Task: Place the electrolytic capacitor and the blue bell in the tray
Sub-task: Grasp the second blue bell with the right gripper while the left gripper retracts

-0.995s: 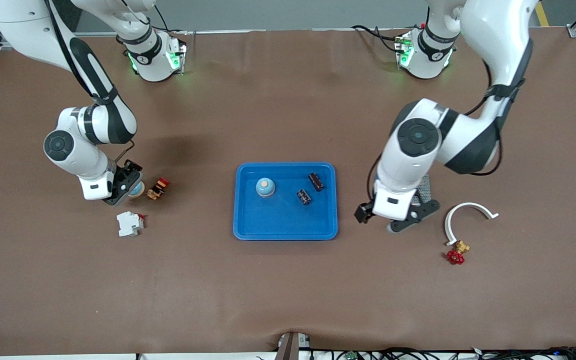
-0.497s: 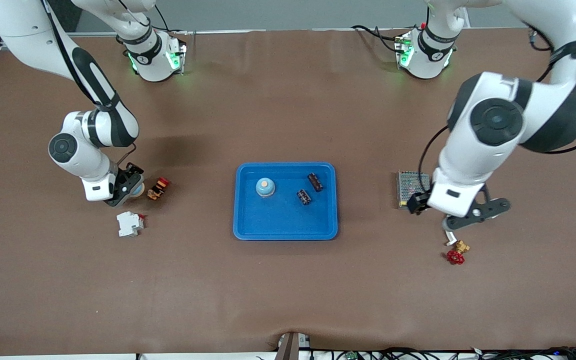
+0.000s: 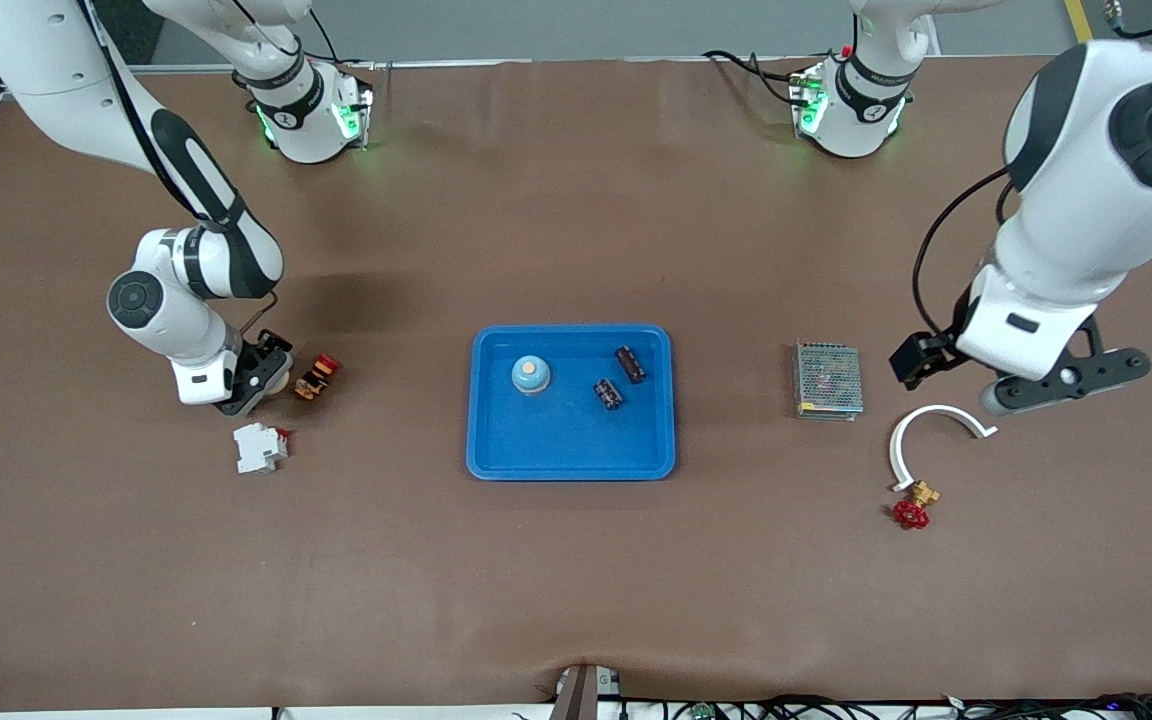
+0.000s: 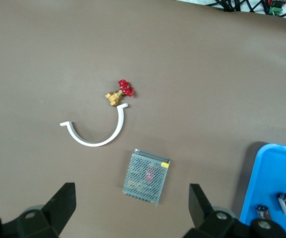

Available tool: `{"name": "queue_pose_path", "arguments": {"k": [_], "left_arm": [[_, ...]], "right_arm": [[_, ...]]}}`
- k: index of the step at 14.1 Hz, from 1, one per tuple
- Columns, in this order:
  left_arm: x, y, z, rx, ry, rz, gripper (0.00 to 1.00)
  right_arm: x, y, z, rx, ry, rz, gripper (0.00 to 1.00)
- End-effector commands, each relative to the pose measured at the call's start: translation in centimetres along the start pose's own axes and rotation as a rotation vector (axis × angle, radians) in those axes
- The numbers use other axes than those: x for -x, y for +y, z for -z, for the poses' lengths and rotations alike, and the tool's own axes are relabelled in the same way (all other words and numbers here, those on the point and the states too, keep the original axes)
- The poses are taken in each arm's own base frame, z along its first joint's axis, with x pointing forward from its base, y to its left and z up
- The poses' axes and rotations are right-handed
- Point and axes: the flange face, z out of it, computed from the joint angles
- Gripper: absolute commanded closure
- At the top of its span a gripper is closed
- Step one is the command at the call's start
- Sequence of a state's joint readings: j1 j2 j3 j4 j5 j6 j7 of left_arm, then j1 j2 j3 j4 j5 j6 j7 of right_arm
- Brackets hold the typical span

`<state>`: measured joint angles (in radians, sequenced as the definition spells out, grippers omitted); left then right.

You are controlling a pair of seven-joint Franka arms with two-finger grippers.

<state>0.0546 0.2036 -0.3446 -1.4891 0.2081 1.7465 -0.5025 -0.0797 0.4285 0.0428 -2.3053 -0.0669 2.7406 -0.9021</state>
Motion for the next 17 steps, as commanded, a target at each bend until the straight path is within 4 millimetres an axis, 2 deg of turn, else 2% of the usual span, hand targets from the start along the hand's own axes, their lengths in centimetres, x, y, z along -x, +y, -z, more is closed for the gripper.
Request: {"name": "queue_pose_path", "arguments": {"k": [1,4,8,11,14,16,17], "left_arm": [[1.5,-2.8,2.8,0.015,-0.017,-0.045,0.00],[3.2,-6.7,4.3,0.053,-0.025,-0.102,0.00],[5.4,-8.9,5.2,0.061,-0.025,-0.099,0.00],[6.1,-9.6,6.4,0.079,-0.017,-0.086,0.00],[6.1,-9.7,6.4,0.077,-0.023,-0.085,0.00],[5.8,-9.6,6.5,0.080,-0.021,-0.084,0.00],[5.7,-9.5,6.5,0.081,-0.021,-0.084,0.00]], "right_arm": [[0.7,0.1,-0.1,0.001,0.007,0.009,0.27],[0.6,0.2,0.0,0.002,0.008,0.004,0.62],[0.4,0.3,0.2,0.000,0.008,-0.001,0.63],[-0.2,0.5,1.7,0.016,0.020,0.000,0.63],[-2.7,2.8,6.7,-0.048,0.025,-0.061,0.63],[-6.1,5.2,12.1,-0.136,0.016,-0.087,0.63],[-8.2,5.5,15.1,-0.162,-0.002,-0.109,0.63]]}}
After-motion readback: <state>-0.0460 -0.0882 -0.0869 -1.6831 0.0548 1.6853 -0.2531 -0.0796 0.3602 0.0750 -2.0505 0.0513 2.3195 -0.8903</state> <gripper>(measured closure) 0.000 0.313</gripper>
